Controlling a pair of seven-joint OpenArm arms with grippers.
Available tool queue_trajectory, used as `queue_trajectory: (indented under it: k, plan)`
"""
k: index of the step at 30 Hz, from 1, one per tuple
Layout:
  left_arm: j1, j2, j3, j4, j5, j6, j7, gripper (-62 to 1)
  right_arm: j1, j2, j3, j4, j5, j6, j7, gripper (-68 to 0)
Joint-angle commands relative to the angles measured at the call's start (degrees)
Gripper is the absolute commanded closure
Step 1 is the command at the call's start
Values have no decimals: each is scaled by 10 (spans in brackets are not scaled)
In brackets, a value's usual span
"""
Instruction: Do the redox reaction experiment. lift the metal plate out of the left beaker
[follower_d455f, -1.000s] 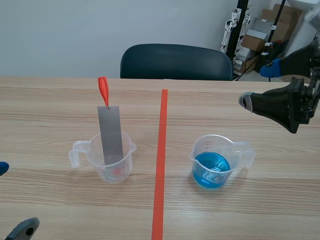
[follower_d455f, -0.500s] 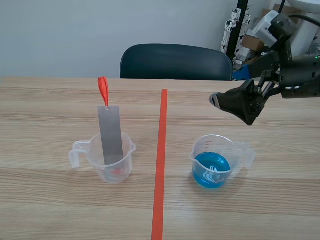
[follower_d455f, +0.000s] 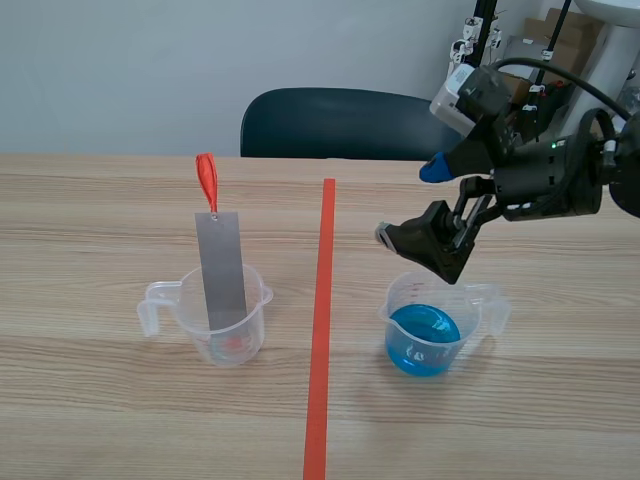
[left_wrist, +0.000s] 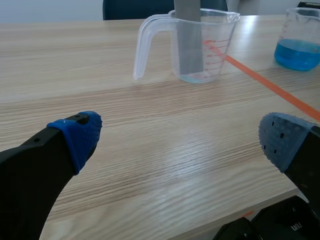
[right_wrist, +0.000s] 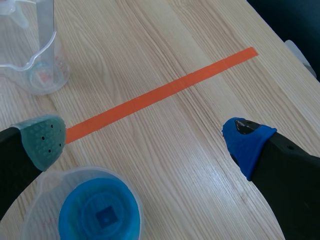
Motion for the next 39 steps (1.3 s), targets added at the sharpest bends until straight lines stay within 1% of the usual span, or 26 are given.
queue_trajectory:
  k: [1,4,6,8,10,12,16,20,22,24,27,35,37,39]
  plan:
    - [-10,2,-4,1,-5,-1,-26,-623,19,18,7,12,9,3,5,-665]
    - [-35,12,-4,-19,-5,-1,-26,-623,19,23,7,12,11,1,5,-665]
    - [-50,17,-4,-24,-5,-1,-26,-623,19,24,7,12,21,-2,4,-665]
    - [-64,21,-4,-24,1,0,-26,-623,19,24,4,10,27,-2,7,-675]
    - [-75,26,-4,-24,11,12,-26,-623,25,24,-8,10,27,-2,20,-679]
    - [-83,30,-4,-23,21,19,-26,-623,40,23,-34,9,26,-2,41,-679]
    - [-93,37,-4,-16,23,18,-26,-623,91,19,-107,4,27,-23,51,-679]
    - [-95,39,-4,3,27,18,-26,-623,128,2,-168,-19,28,-59,72,-679]
    - [-95,39,-4,10,26,18,-26,-623,140,-10,-189,-36,28,-69,84,-679]
    - [-95,39,-4,15,26,18,-26,-623,149,-23,-207,-54,28,-71,93,-679]
    - [-94,39,-4,19,24,9,-26,-623,160,-42,-230,-81,28,-73,102,-679]
    - [-94,39,-4,19,24,9,-26,-623,181,-90,-282,-137,28,-75,114,-679]
    - [-94,39,-4,19,24,9,-26,-623,186,-100,-291,-144,34,-75,117,-679]
    - [-94,39,-4,19,24,7,-26,-623,189,-106,-299,-149,54,-74,118,-679]
